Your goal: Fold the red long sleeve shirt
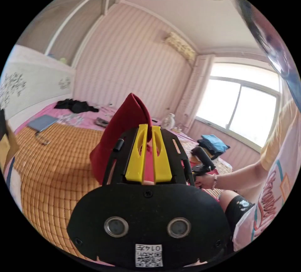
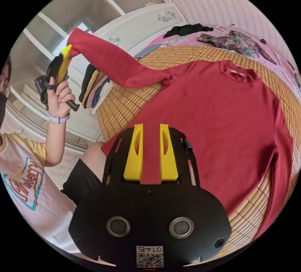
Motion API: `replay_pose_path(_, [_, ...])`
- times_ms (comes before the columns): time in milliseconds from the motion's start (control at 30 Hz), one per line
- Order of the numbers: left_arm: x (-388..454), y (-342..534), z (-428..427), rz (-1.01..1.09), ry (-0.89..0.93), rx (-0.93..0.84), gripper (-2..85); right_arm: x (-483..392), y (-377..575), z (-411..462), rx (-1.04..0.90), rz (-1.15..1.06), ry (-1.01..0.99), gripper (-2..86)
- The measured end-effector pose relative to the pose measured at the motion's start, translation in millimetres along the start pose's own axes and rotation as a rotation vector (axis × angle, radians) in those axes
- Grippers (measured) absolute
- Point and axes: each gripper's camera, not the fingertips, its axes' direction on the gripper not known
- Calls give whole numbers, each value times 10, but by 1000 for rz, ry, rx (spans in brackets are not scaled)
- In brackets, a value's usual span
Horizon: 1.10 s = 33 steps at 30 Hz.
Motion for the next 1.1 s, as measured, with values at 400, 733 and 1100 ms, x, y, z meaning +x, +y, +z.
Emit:
replay_pose_path(400, [813,1441,1399,-180,120,-592,44,78,1086,-686,16,202,392,94])
replay_pose_path(733, [44,1213,2113,-135,-268,-660,50,-378,584,171,-242,-7,555,70])
replay_pose_path(1100, [-428,1212,3308,-178,-380,-784,65,-1159,468,-718,-142,-141,633,18])
